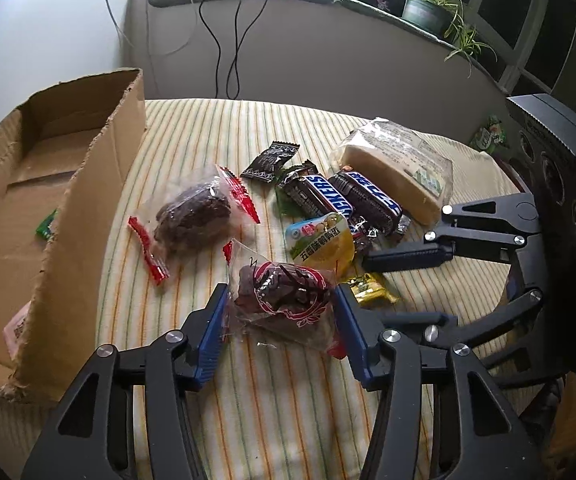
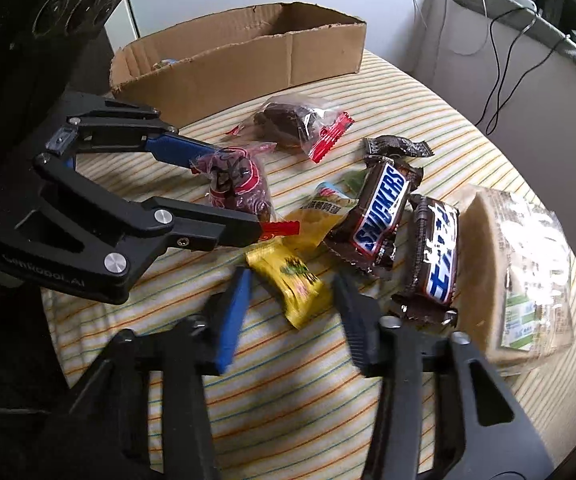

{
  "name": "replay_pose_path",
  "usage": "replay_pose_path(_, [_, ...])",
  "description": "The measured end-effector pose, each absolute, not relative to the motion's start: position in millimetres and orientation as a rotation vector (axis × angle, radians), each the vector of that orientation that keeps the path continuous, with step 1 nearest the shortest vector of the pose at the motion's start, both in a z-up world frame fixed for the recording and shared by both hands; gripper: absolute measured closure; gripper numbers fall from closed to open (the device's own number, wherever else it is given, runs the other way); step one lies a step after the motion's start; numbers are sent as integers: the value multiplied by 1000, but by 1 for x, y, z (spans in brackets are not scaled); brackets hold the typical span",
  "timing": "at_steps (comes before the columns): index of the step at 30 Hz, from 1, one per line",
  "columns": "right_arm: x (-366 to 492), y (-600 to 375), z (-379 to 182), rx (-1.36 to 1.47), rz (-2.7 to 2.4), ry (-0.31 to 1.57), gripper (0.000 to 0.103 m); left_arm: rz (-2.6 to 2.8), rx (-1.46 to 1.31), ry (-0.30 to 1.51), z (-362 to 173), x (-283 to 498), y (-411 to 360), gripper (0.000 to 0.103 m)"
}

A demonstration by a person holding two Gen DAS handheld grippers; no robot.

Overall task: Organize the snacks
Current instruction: 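Grasp the chocolate bag with the left tool while the right tool grasps the yellow packet, then carry the chocolate bag and yellow packet with both tools over the box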

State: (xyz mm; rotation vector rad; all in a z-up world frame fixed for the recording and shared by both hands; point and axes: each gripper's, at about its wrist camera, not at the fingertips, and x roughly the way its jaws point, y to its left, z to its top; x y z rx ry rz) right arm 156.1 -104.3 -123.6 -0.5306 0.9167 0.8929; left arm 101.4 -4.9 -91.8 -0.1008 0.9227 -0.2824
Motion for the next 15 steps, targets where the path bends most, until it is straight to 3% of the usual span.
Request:
replay_pose_path(2, [156, -105, -123, -520, 892, 928, 78, -280, -102, 919, -91, 101, -3, 52])
replay_pose_path(15, [129, -130, -112, -439, 802, 894, 84, -276, -117, 878, -80, 85, 4, 53])
